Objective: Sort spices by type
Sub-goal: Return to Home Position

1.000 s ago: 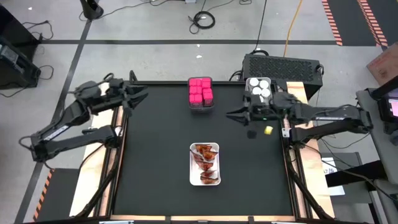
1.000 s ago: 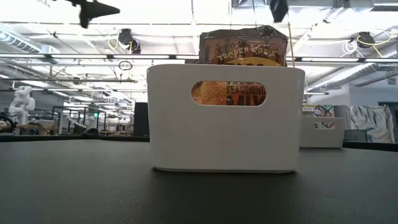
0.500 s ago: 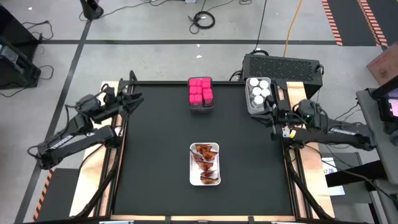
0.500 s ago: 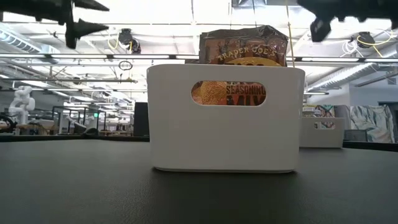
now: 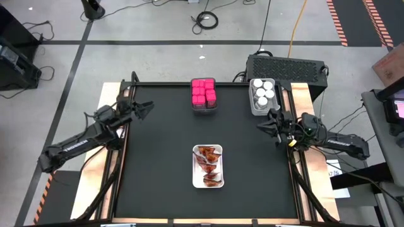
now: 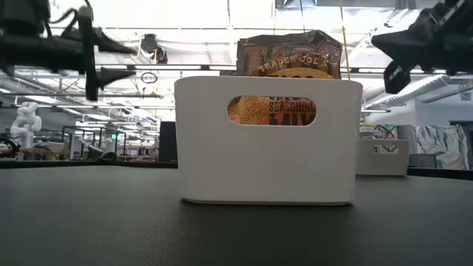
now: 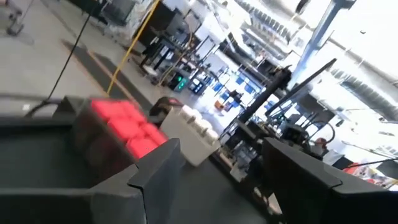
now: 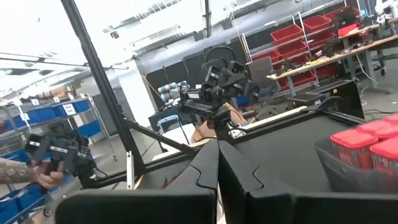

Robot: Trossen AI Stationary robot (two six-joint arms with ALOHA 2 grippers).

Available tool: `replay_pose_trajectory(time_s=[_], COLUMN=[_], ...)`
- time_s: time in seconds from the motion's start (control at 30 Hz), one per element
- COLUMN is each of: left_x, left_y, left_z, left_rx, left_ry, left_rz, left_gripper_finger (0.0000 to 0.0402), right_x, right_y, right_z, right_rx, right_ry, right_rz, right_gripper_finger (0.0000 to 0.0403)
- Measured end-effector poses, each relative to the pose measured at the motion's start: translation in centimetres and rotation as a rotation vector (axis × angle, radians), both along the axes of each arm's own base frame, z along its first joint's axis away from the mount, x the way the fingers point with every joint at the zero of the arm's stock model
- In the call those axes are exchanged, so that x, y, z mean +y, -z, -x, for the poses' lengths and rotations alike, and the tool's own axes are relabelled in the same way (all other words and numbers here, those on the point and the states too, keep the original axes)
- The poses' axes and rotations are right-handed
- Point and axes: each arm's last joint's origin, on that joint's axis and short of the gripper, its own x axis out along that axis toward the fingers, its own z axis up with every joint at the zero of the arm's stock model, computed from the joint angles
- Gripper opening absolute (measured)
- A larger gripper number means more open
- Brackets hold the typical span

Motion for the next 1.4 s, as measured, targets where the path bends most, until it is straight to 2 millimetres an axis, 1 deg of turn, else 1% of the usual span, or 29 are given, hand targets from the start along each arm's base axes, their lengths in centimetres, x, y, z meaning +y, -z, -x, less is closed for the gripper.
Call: replay_pose_trajectory(time_s=[0.1, 0.17, 0.2, 0.3, 0.4, 0.43, 0.57, 0.7, 1.4], left_x=[0.1, 0.1, 0.0, -0.1, -0.1, -0.1, 0.2, 0.2, 0.2], left_y=[1.8, 2.9, 3.0, 3.7, 4.6, 5.0, 5.5, 5.5, 5.5], left_z=[-0.2, -0.3, -0.3, -0.4, -0.3, -0.3, -0.2, -0.2, -0.2], left_rx=[0.013, 0.031, 0.049, 0.135, 0.251, 0.303, 0.457, 0.512, 0.511], left_ry=[0.019, 0.038, 0.051, 0.067, 0.063, 0.050, -0.027, -0.030, -0.032], left_rz=[0.027, 0.040, 0.037, 0.011, -0.018, -0.026, -0.217, -0.316, -0.314], left_gripper_finger=[0.0231, 0.0231, 0.0231, 0.0231, 0.0231, 0.0231, 0.0231, 0.0231, 0.0231], right_x=[0.0, 0.0, 0.0, -0.1, -0.4, -0.4, -0.5, -0.5, -0.5], right_y=[1.2, 1.4, 1.3, 1.6, 2.6, 2.6, 2.7, 2.7, 2.8], right_z=[0.0, 0.0, 0.0, -0.1, -0.1, -0.1, -0.2, -0.3, -0.3], right_rx=[0.007, 0.029, 0.028, 0.059, 0.159, 0.165, 0.189, 0.193, 0.193], right_ry=[-0.003, -0.001, 0.000, 0.028, 0.122, 0.143, 0.158, 0.155, 0.153], right_rz=[-0.021, -0.052, -0.052, -0.048, -0.025, -0.003, 0.091, 0.104, 0.105], right_gripper_finger=[0.0000, 0.0000, 0.0000, 0.0000, 0.0000, 0.0000, 0.0003, 0.0003, 0.0004])
